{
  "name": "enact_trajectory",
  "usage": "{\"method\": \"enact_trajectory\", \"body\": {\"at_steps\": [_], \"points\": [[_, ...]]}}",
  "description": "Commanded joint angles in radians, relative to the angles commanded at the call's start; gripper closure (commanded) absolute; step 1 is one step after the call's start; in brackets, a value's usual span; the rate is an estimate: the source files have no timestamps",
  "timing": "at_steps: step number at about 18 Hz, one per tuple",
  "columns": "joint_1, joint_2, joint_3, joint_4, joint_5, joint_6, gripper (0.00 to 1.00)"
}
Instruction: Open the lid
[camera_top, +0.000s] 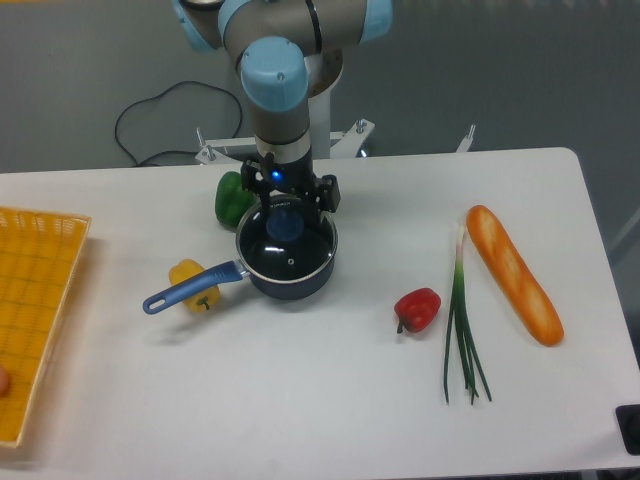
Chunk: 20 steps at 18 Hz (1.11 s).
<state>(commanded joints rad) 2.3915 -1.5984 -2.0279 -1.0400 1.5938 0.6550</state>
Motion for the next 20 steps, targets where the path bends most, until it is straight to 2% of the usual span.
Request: {"method": "enact_trajectory", "body": {"at_steps": [20], "points": [[-0.044, -0.031, 0.014, 0.012, 0.0, -0.058, 0.0]]}}
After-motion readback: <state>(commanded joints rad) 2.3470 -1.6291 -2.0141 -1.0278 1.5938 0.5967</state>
